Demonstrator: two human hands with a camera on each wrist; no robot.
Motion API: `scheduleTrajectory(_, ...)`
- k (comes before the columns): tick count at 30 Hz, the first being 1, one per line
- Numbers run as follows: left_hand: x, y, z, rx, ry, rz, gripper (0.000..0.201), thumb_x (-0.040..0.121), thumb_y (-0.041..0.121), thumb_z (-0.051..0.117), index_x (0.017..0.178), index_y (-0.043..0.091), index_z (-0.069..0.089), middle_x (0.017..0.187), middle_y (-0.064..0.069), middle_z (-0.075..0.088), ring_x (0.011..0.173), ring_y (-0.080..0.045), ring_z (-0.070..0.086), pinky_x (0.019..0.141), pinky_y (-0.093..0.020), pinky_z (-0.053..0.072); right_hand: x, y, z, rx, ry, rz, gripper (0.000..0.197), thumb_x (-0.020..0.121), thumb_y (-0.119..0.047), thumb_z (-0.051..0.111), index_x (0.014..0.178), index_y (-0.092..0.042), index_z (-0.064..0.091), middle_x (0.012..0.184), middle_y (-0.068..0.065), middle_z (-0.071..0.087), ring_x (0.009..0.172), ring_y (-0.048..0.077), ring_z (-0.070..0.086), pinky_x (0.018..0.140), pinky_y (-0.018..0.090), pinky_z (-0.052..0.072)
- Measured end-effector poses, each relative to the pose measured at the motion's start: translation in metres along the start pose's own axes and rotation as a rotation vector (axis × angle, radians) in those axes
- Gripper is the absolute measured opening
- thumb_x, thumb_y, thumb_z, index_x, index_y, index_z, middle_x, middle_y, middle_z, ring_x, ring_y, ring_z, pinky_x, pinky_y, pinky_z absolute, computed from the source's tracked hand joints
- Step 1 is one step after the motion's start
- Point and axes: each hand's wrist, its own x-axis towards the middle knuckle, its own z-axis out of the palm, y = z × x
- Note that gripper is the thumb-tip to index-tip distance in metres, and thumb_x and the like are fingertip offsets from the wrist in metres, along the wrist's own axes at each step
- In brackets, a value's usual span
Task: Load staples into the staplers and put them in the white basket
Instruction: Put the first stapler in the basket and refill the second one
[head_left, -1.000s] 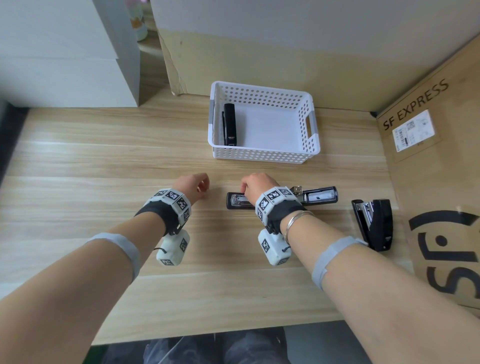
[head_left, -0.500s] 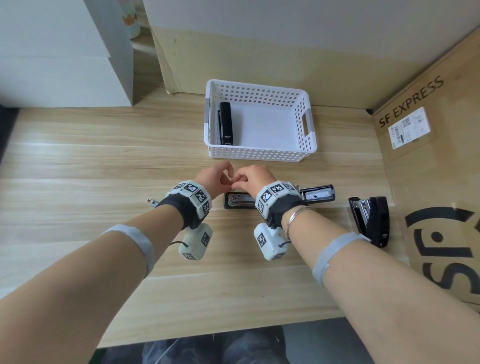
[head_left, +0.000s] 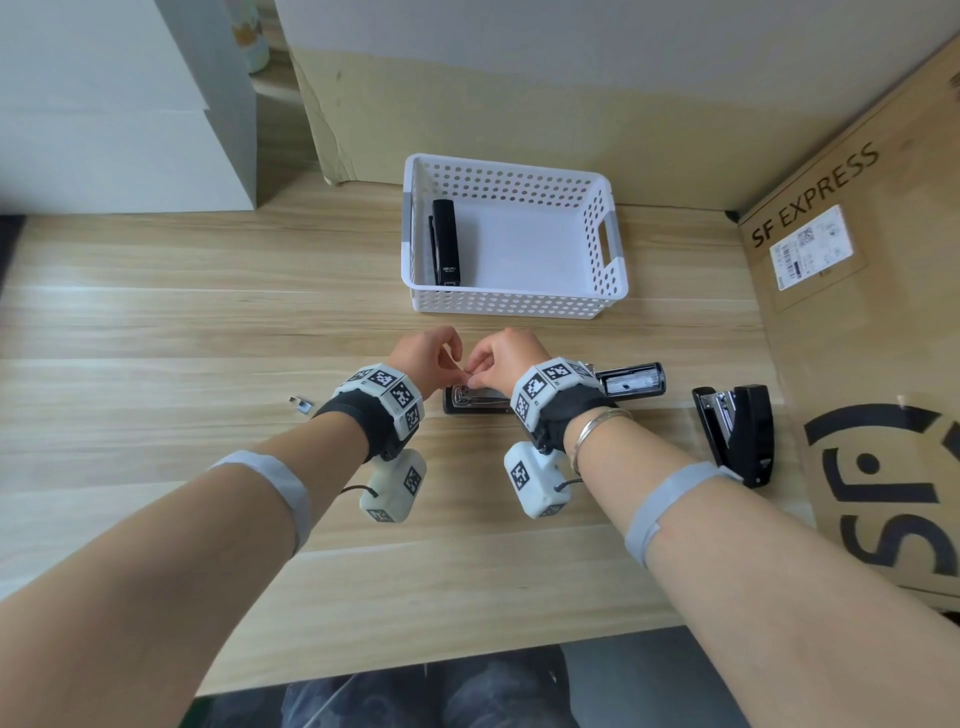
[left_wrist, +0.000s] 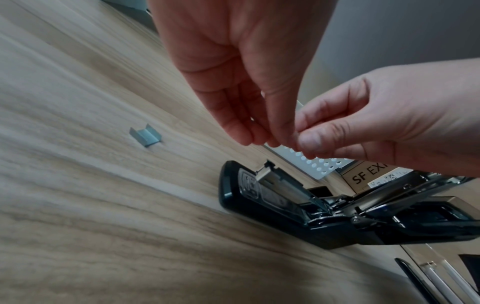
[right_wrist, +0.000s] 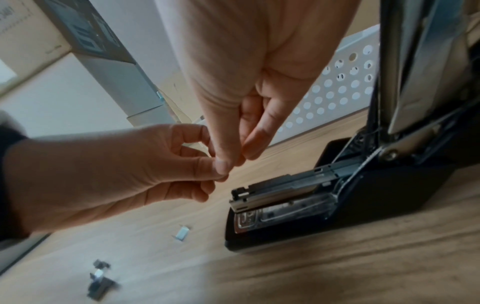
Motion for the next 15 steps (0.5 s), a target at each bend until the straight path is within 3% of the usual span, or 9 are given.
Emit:
scheduleTrajectory(2,-0.001,-0.002,0.001,0.058,-0.016,0.021,0.016,0.078,0.003,0.067,0.092,0.009,0.061,0.088,-0.010,0.071,0.076,-0.017,0.059,0.073,-0.025,0.049,0.000,0.001,0.003,-0.086,0.004,0.010,0.018,0.082,-0.014,0.073,0.099,-0.013,0.074,0.099,0.003,0.075,0.096,0.016,0.069,0.087,0.022,0.052)
scheduleTrajectory(5,-0.004,-0.006,0.001,0.149,-0.055,0.033,0.023,0.082,-0.001,0.060,0.103,0.005,0.066,0.107,-0.009,0.071,0.089,-0.021,0.065,0.080,-0.023,0.047,-0.001,0.001,0.008,-0.227,-0.030,-0.010,0.018,0.086,-0.015,0.068,0.103,-0.013,0.072,0.104,0.003,0.073,0.099,0.020,0.068,0.092,0.031,0.053)
scheduleTrajectory(8,-0.007,-0.007,0.003,0.226,-0.094,0.025,0.029,0.084,0.000,0.053,0.108,0.009,0.066,0.111,-0.007,0.071,0.101,-0.023,0.066,0.086,-0.025,0.047,0.000,0.000,0.015,-0.267,-0.051,-0.014,0.018,0.088,-0.013,0.065,0.105,-0.014,0.071,0.107,0.005,0.072,0.102,0.023,0.067,0.093,0.031,0.053)
scheduleTrajectory(12,-0.007,-0.010,0.009,0.303,-0.115,0.017,0.031,0.085,0.002,0.048,0.107,0.011,0.067,0.109,-0.010,0.071,0.102,-0.030,0.064,0.092,-0.037,0.051,0.003,-0.001,0.023,-0.285,-0.044,0.003,0.017,0.089,-0.013,0.063,0.104,-0.016,0.071,0.106,0.006,0.072,0.100,0.025,0.067,0.089,0.031,0.054)
scheduleTrajectory(15,-0.006,-0.012,0.009,0.306,-0.103,0.020,0.034,0.085,0.002,0.044,0.108,0.011,0.068,0.108,-0.012,0.071,0.102,-0.031,0.063,0.090,-0.035,0.050,0.004,-0.003,0.025,-0.293,-0.027,0.015,0.018,0.090,-0.014,0.061,0.106,-0.015,0.070,0.107,0.008,0.071,0.100,0.026,0.067,0.088,0.031,0.055)
